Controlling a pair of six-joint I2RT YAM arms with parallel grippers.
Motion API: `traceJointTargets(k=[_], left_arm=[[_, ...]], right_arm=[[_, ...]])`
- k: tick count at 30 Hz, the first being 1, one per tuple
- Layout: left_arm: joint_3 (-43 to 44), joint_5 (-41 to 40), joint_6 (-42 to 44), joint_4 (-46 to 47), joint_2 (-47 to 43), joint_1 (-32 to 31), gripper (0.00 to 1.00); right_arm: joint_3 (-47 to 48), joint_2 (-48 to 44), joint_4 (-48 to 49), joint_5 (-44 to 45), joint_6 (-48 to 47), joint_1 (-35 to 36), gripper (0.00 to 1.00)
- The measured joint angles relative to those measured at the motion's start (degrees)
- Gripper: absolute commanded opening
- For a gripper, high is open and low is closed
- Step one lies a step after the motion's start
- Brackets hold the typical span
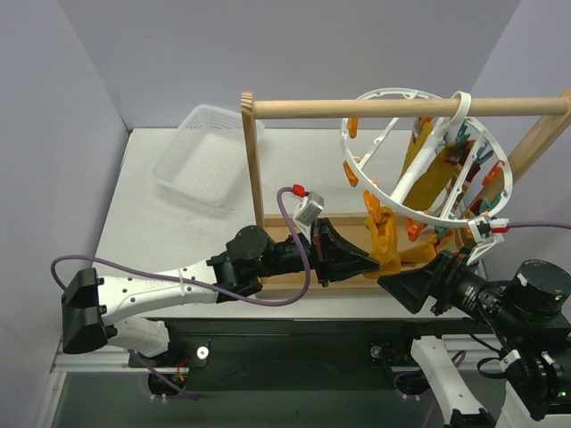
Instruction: Remove the socks clipped to the hanger
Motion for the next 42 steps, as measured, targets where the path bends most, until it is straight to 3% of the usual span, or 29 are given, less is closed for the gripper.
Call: traceJointTargets(k=[9,13,19,22,23,25,26,29,32,33,42], left_arm=[[0.0,3.1,-5.1,4.2,0.3,-0.6,0.00],[0.0,3.6,-6.4,5.2,0.3,-0.6,0.00],[0.0,4.5,-8.2,6.8,1.5,-0.6,0.00],[0.0,4.8,-9.1,7.0,2.4,-0.6,0.00],[0.0,4.8,-9.3,7.0,2.7,-0.6,0.00],[0.0,5.0,-9.6,7.1,3.2,-0.6,0.00],[0.0,5.0,-9.7,7.1,3.3,-0.6,0.00],[0.0,5.2,-9.7,7.1,3.4,-0.6,0.24],[0.1,4.9,-8.7,5.9,3.4,-0.6,0.59],[0.2,4.3,-7.8,4.6,3.2,-0.6,0.65],[7.6,-11.6,2.0,-18.7,-1.8,-0.8,0.69]], right_arm=[[-3.7,-3.5,0.0,0.8,-0.9,0.0,0.71],[-3.7,-3.5,0.1,1.7,-1.3,0.0,0.60],[-3.7,-3.5,0.3,2.6,-1.2,0.0,0.52],[-3.7,-3.7,1.1,2.6,-1.1,0.0,0.40],[-3.7,-3.8,1.5,2.6,-1.0,0.0,0.28],[-3.7,-4.0,2.3,2.6,-0.8,0.0,0.16],[-3.8,-4.0,2.6,2.5,-0.6,0.0,0.04],[-4.2,-4.3,3.4,2.5,-0.3,0.0,0.00],[-5.2,-4.7,3.6,2.6,0.1,0.0,0.00],[-5.5,-4.9,3.7,2.6,0.1,0.0,0.00],[-8.1,-7.0,3.7,2.5,0.1,0.0,0.00]])
